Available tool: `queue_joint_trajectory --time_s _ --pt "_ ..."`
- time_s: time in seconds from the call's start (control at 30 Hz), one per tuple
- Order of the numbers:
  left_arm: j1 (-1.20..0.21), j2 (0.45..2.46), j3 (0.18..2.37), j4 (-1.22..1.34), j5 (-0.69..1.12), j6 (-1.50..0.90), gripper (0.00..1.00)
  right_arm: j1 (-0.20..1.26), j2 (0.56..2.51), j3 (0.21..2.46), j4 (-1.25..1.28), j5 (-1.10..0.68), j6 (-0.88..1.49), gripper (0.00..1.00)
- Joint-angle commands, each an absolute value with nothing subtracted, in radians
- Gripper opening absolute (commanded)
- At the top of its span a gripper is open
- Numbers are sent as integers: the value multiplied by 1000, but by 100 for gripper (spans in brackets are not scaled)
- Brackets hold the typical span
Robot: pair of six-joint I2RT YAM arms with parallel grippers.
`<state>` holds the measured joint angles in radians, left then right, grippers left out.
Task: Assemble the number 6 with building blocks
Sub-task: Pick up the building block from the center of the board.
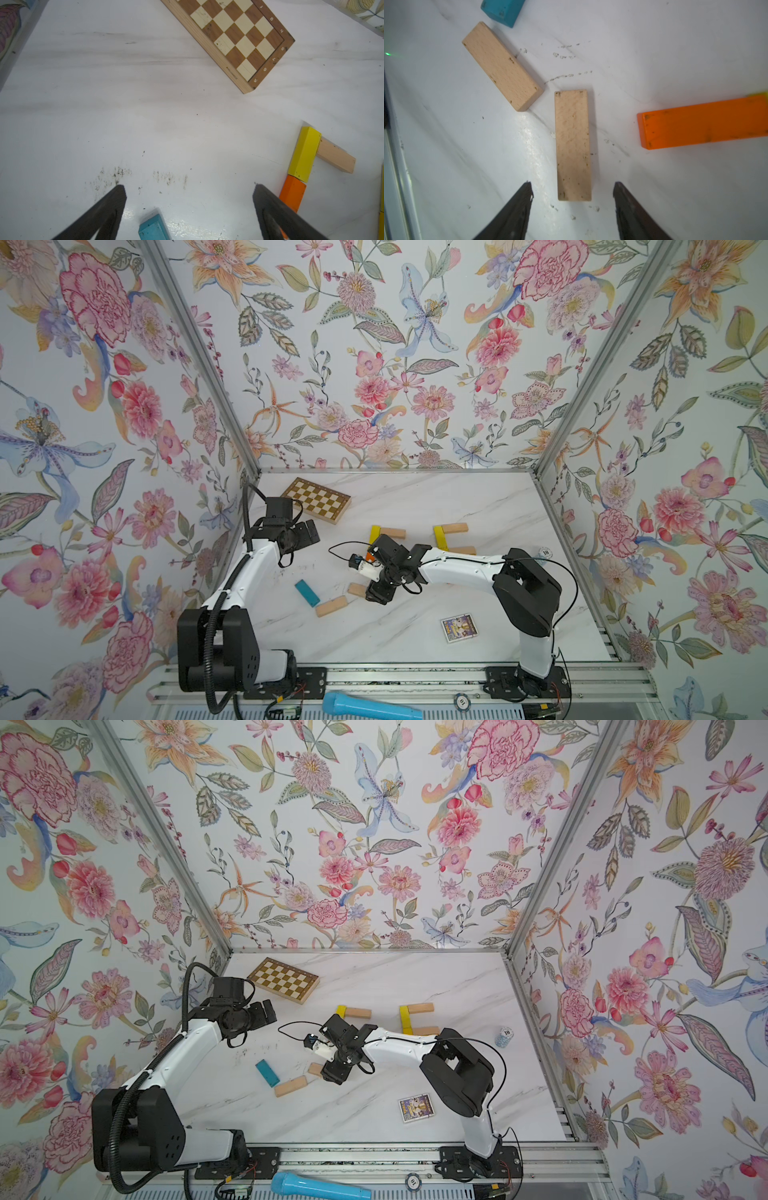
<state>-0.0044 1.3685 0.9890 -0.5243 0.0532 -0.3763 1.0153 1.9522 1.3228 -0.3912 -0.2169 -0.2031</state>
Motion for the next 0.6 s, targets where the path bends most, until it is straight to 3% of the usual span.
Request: queue_joint_trajectory --time_s 0.0,0.33,0.57 --pt "10 1338 983 -555 -59 -410 99 1033 1982 1376 -457 -182 -245 64" --pt "46 1319 979 -558 -103 -428 99 1074 2061 1431 -527 -142 -263 59" --pt "47 1326 977 -554 -89 -421 99 1076 2083 1445 -557 -109 -269 47"
